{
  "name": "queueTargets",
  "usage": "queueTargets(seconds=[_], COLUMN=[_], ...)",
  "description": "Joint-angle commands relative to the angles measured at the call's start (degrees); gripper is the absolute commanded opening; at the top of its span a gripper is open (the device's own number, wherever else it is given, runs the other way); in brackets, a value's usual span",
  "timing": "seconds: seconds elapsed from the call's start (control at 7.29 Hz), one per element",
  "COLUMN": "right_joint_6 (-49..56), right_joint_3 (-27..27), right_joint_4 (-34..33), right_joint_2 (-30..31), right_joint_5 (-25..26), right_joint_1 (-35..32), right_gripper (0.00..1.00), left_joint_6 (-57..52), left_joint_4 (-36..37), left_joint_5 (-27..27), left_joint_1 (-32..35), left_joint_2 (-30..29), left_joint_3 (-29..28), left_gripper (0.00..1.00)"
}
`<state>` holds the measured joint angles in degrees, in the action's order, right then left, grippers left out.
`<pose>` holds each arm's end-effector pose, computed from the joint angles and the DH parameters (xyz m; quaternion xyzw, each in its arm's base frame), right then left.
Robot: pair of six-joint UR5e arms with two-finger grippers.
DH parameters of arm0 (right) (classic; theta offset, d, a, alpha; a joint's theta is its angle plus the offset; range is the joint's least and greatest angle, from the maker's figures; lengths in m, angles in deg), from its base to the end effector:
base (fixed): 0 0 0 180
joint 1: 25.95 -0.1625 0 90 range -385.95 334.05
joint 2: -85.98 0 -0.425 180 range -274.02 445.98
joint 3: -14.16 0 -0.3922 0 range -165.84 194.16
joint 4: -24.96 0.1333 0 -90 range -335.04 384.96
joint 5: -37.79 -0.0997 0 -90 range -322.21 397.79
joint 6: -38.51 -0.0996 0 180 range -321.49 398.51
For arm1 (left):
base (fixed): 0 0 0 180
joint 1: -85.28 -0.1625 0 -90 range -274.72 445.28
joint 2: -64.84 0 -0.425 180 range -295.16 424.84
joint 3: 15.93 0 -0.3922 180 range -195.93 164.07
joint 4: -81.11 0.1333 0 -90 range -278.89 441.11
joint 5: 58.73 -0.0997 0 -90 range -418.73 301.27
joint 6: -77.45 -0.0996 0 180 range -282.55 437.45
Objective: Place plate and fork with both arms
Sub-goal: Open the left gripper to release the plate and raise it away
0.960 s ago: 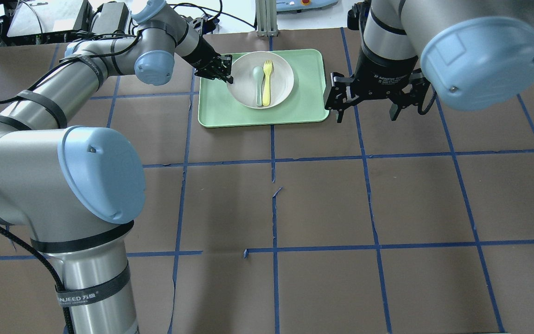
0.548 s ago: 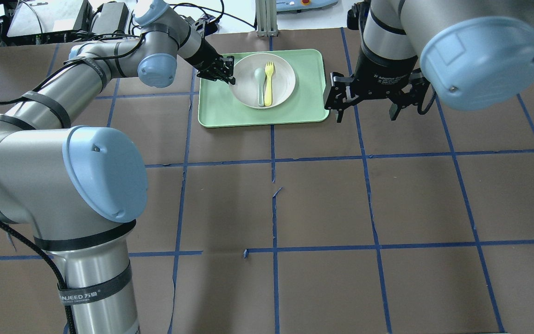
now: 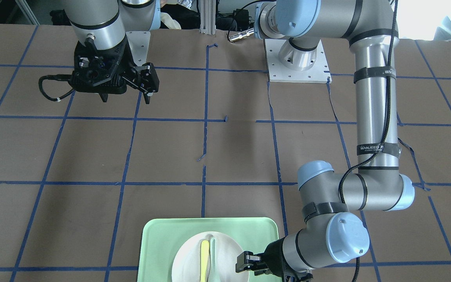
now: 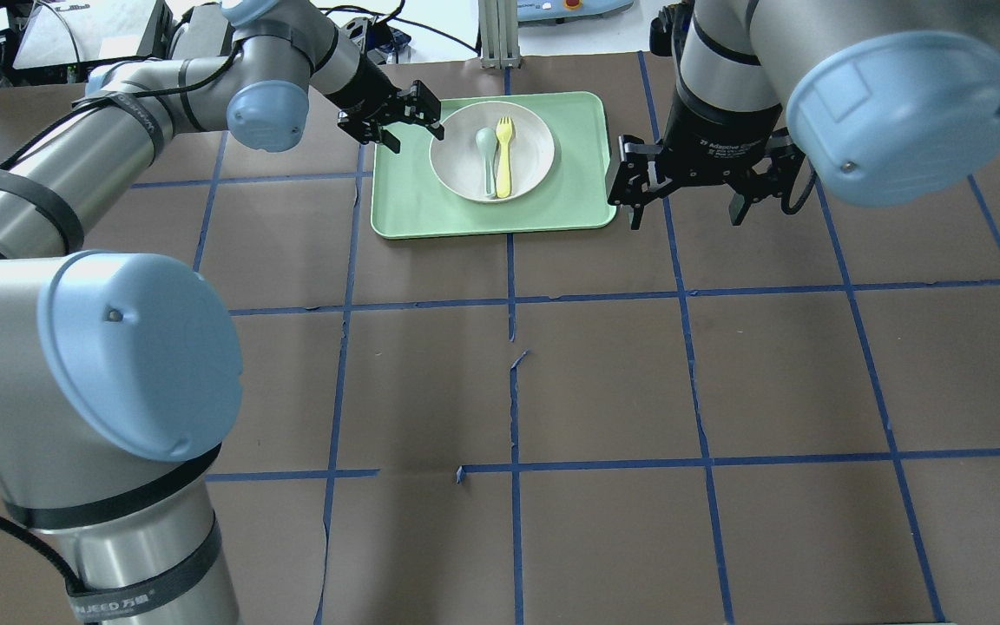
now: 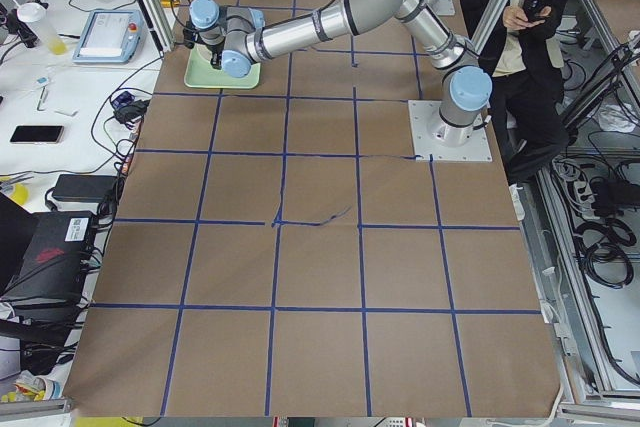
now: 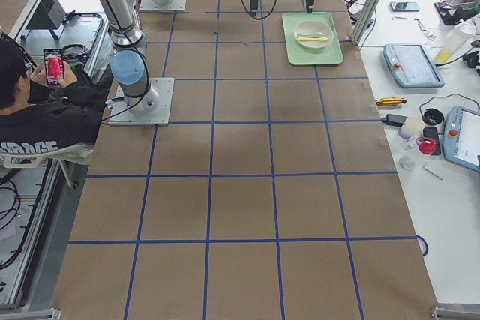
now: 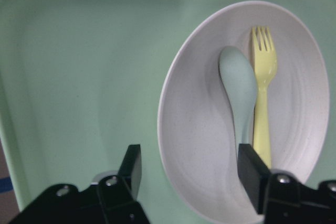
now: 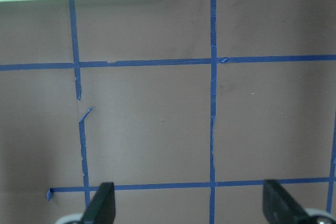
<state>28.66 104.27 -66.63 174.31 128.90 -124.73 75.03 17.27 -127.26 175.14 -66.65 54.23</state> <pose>0.2067 -0.4778 0.4752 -0.0093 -0.9999 -0.0001 0.0098 -0.1679 -0.7532 0.2516 -0.0269 -0.9814 0.0428 0.1852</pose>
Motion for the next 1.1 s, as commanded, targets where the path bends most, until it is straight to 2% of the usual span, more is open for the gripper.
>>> queueTargets(seconds=[0.0, 0.14, 0.27, 0.41, 0.69, 0.96], right_joint_6=[0.0, 0.1, 0.1, 0.0, 0.0, 0.0], right_joint_3=[0.0, -0.1, -0.1, -0.1, -0.1, -0.1], right_joint_4=[0.1, 0.2, 0.2, 0.2, 0.1, 0.2], right_joint_2=[0.0, 0.0, 0.0, 0.0, 0.0, 0.0], right_joint_5=[0.0, 0.0, 0.0, 0.0, 0.0, 0.0], right_joint_1=[0.0, 0.0, 0.0, 0.0, 0.0, 0.0], right_gripper=[1.00, 1.00, 1.00, 1.00, 1.00, 1.00], left_joint_6=[0.1, 0.1, 0.1, 1.2, 10.8, 10.2], left_joint_4=[-16.2, -27.0, -32.8, -34.4, -34.1, -24.1], left_joint_5=[-11.4, -14.0, -15.2, -15.1, -15.1, -18.6], left_joint_1=[0.0, 0.1, 0.1, 0.1, 1.0, 1.0], left_joint_2=[12.9, 19.5, 24.7, 29.8, 36.5, 41.4], left_joint_3=[3.1, 3.5, 4.1, 5.6, 12.2, 20.8], left_gripper=[1.00, 1.00, 1.00, 1.00, 1.00, 1.00])
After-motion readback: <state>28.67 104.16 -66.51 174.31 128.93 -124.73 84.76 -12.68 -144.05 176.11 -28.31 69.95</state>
